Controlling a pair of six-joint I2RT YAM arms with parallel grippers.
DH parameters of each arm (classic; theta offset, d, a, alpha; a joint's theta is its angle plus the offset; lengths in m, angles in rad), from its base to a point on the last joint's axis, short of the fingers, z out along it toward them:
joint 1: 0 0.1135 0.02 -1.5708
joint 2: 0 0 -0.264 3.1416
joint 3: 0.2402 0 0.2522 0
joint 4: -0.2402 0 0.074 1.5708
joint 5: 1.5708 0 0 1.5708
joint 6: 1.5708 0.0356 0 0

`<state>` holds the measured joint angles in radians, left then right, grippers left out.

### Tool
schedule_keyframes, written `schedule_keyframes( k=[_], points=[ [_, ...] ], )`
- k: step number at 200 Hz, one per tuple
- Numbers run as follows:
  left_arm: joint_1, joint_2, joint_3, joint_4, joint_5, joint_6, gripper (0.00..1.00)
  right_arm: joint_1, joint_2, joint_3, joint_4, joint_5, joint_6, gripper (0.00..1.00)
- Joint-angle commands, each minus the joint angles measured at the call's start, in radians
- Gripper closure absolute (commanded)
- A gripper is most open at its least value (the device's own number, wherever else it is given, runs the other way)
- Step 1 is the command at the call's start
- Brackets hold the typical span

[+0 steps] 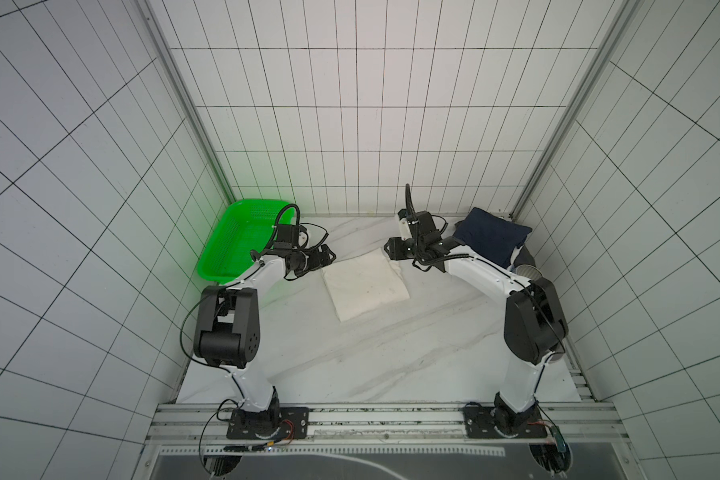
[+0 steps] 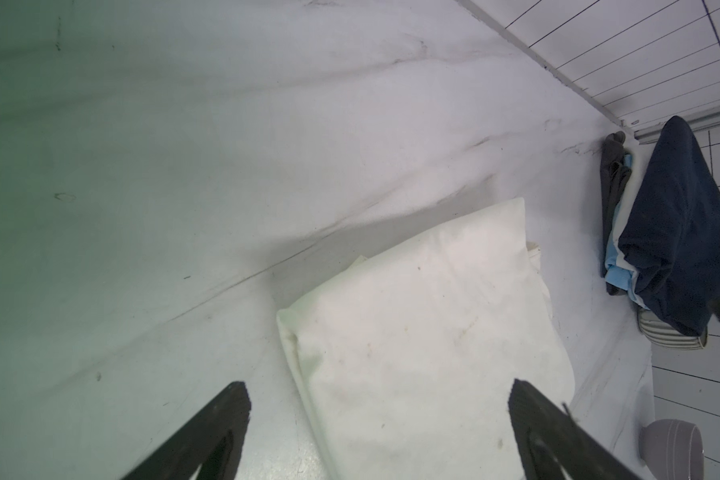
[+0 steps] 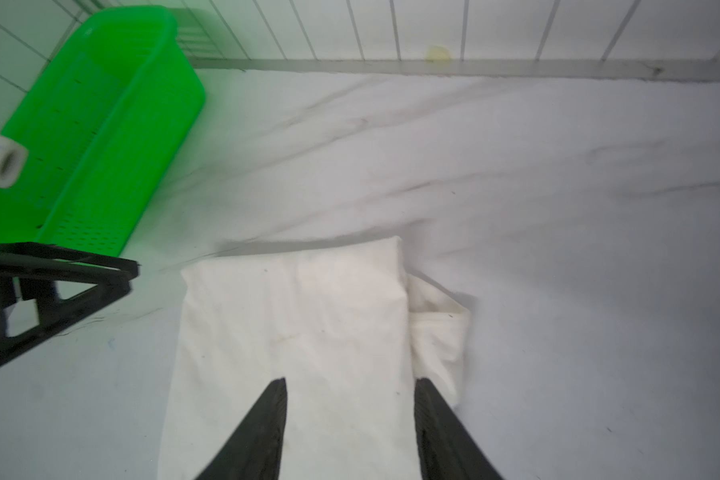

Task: Fold and stack the t-shirts

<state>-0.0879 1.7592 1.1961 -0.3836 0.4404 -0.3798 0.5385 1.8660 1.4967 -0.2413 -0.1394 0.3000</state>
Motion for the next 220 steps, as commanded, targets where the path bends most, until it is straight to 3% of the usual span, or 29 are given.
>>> schedule_keyframes(
  k=[1, 19, 78, 132, 152, 195, 212, 220],
  points=[
    [-0.003, -0.002, -0.04, 0.046, -0.023, 0.043, 0.03, 0.042, 0.13, 0.059, -0.05, 0.061, -0.032, 0.51],
    [-0.004, 0.041, -0.034, 0.053, -0.042, 0.063, 0.03, 0.029, 0.201, 0.116, -0.061, 0.098, -0.057, 0.52],
    [-0.003, 0.177, 0.032, 0.101, -0.035, 0.065, 0.03, -0.027, 0.356, 0.318, -0.071, 0.023, -0.17, 0.52],
    [-0.005, 0.224, 0.041, 0.17, 0.041, 0.052, 0.04, -0.043, 0.442, 0.402, -0.039, -0.061, -0.221, 0.44],
    [-0.004, 0.237, 0.04, 0.182, 0.065, 0.054, 0.12, -0.056, 0.5, 0.462, -0.056, -0.106, -0.229, 0.43],
    [-0.002, 0.266, 0.054, 0.192, 0.115, 0.048, 0.41, -0.065, 0.556, 0.53, -0.059, -0.156, -0.234, 0.46],
    [-0.003, 0.269, 0.065, 0.177, 0.126, 0.053, 0.55, -0.07, 0.558, 0.537, -0.058, -0.156, -0.234, 0.57],
    [-0.003, 0.265, 0.067, 0.175, 0.138, 0.052, 0.61, -0.07, 0.558, 0.54, -0.059, -0.153, -0.234, 0.58]
  ],
)
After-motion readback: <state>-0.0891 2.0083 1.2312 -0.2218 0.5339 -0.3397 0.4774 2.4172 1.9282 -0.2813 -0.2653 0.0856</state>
